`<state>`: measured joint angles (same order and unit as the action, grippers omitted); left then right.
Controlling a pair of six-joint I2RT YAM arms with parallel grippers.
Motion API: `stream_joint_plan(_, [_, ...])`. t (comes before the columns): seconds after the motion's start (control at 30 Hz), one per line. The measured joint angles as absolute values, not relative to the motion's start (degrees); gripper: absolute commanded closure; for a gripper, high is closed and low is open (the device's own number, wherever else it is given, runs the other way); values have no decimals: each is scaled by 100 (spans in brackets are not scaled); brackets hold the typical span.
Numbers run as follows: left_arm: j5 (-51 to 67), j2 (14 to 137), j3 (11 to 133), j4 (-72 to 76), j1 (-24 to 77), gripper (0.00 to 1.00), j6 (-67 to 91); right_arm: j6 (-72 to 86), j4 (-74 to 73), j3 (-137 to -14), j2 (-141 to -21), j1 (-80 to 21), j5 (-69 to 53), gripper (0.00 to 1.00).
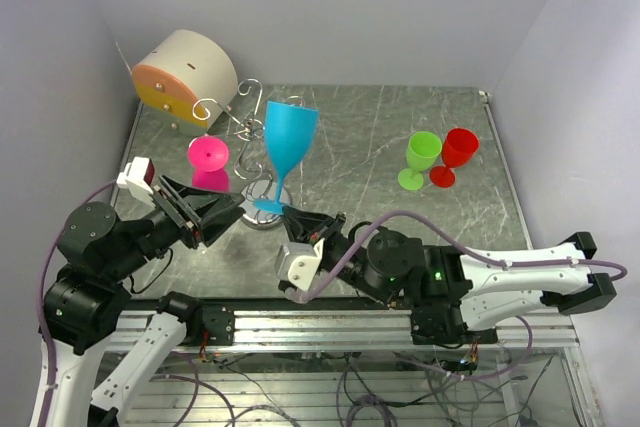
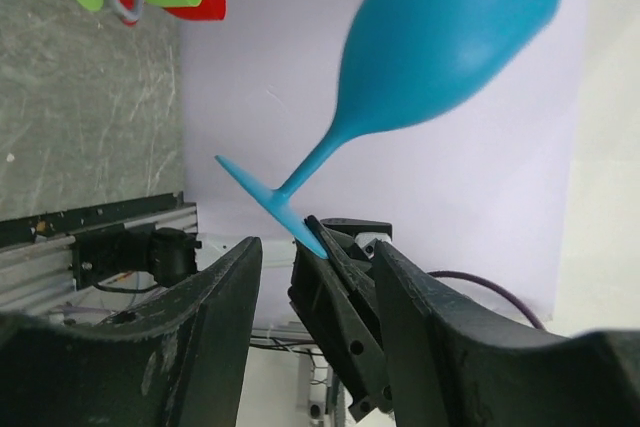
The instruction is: Take the wine glass off the wine glass rack
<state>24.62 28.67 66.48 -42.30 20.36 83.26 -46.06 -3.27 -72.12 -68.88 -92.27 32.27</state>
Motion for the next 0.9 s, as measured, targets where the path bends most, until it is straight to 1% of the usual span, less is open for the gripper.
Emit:
stream_joint_plan(0.27, [2563, 2633, 6346, -4167, 2036, 41, 8694, -5754, 1127, -6687, -6984, -9607, 3804, 100])
stream_joint_plan(0.6, [2598, 2606, 6204, -4099, 2036, 42, 8860, -6281, 1765, -6683, -7417, -9677, 3822, 100])
stream_joint_plan(0.63, [2598, 2604, 6184, -4095, 2036, 44, 8877, -6309, 1778, -6683, -7461, -9679, 3819, 100])
stream_joint_plan(0.77, [2609, 2558, 6125, -4051, 2036, 59, 8925, -6425, 1903, -6643, -7592, -9684, 3841, 100])
stream_joint_plan(0.83, [2611, 2530, 6117, -4040, 2036, 71, 8936, -6460, 1938, -6591, -7596, -9684, 3850, 100])
stream_joint_plan(0.9, [2613, 2482, 6069, -4005, 2036, 79, 8954, -6477, 1979, -6556, -7596, -9686, 3865, 100])
